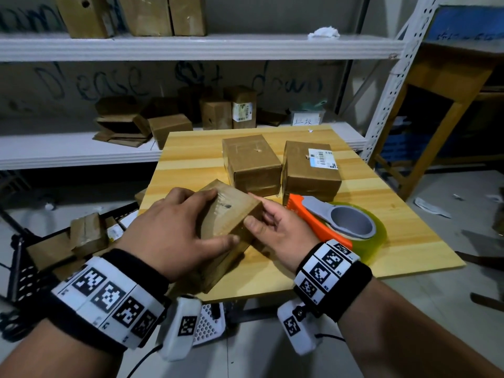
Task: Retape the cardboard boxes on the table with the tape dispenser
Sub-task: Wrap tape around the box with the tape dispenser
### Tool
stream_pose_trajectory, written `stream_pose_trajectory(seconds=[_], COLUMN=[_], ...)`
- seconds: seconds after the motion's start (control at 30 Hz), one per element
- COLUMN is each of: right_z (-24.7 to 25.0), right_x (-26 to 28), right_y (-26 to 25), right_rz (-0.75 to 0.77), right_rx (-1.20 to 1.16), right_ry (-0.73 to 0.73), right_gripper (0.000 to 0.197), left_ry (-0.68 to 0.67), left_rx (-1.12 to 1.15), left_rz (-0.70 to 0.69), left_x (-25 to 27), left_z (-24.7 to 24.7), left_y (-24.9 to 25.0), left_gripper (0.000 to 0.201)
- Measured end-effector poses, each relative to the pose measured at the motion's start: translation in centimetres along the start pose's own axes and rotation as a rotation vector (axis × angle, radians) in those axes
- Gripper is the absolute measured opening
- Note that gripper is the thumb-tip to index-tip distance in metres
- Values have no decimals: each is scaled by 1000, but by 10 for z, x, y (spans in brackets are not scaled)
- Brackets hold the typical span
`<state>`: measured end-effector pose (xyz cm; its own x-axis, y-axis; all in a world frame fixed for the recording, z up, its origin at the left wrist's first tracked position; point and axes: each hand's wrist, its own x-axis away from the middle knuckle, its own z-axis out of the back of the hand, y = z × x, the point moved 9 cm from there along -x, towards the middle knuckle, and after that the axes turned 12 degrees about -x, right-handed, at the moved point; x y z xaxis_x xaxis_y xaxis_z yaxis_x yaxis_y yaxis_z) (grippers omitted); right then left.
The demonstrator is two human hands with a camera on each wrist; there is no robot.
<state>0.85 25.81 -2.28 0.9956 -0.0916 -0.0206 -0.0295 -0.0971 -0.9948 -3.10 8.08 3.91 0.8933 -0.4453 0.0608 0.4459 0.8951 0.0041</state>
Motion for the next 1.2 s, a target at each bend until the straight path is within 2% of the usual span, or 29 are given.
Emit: stream_pose_trajectory(seconds=[0.07, 0.1, 0.17, 0.23, 0.27, 0.3, 0.43, 0.47, 0.53, 0.57, 0.77, 0.87, 0.97, 1.0, 1.07, 1.1, 1.17, 1.2], right_z=[-1, 0, 2, 0, -3, -6, -19, -18, -14, -13, -11, -10, -11, -15, -20, -21, -20, -18], right_x=[0, 0, -2, -2, -1, -1, -2, -3, -6, -6, -1, 3, 7, 10, 11, 10, 10, 10], right_y=[-7, -9, -10, -8, -8, -6, 2, 3, 4, 3, -1, -3, -5, -4, -1, -3, -6, -6], right_rz=[16, 14, -21, -82, -111, -141, -224, -217, -185, -181, -176, -158, -142, -169, -193, -192, -220, -246], right_rx=[14, 33, 67, 76, 66, 48, -45, -74, -116, -104, 8, -8, -60, -52, -42, -36, 22, 74], right_ry=[60, 109, 182, 202, 200, 188, 169, 198, 258, 270, 313, 324, 351, 351, 330, 314, 295, 271], right_gripper=[56, 58, 66, 59, 50, 44, 43, 40, 29, 25, 32, 33, 40, 52, 92, 99, 80, 70], left_ry=[-5, 0, 32, 24, 11, 4, -19, -36, -31, -17, -33, -10, 5, -17, -98, -141, -186, -181], left_rx=[56, 143, 473, 802, 901, 965, 1045, 1074, 1115, 1110, 1071, 1012, 1002, 1083, 1233, 1294, 1282, 1233], left_rz=[22, 37, 76, 141, 169, 189, 229, 249, 278, 291, 270, 263, 251, 276, 313, 325, 361, 381], left_x=[2, 4, 7, 7, 6, 4, -6, -8, -8, -10, -18, -19, -19, -17, -13, -13, -11, -10], left_z=[3, 5, 9, 0, -6, -12, -26, -30, -32, -34, -37, -37, -41, -44, -52, -56, -58, -55], left_y=[-1, -3, -7, -10, -10, -10, -6, -6, -6, -8, -10, -15, -20, -20, -16, -15, -14, -15], left_gripper=[107, 98, 67, 39, 32, 34, 68, 64, 35, 26, 16, 19, 34, 39, 58, 72, 85, 81])
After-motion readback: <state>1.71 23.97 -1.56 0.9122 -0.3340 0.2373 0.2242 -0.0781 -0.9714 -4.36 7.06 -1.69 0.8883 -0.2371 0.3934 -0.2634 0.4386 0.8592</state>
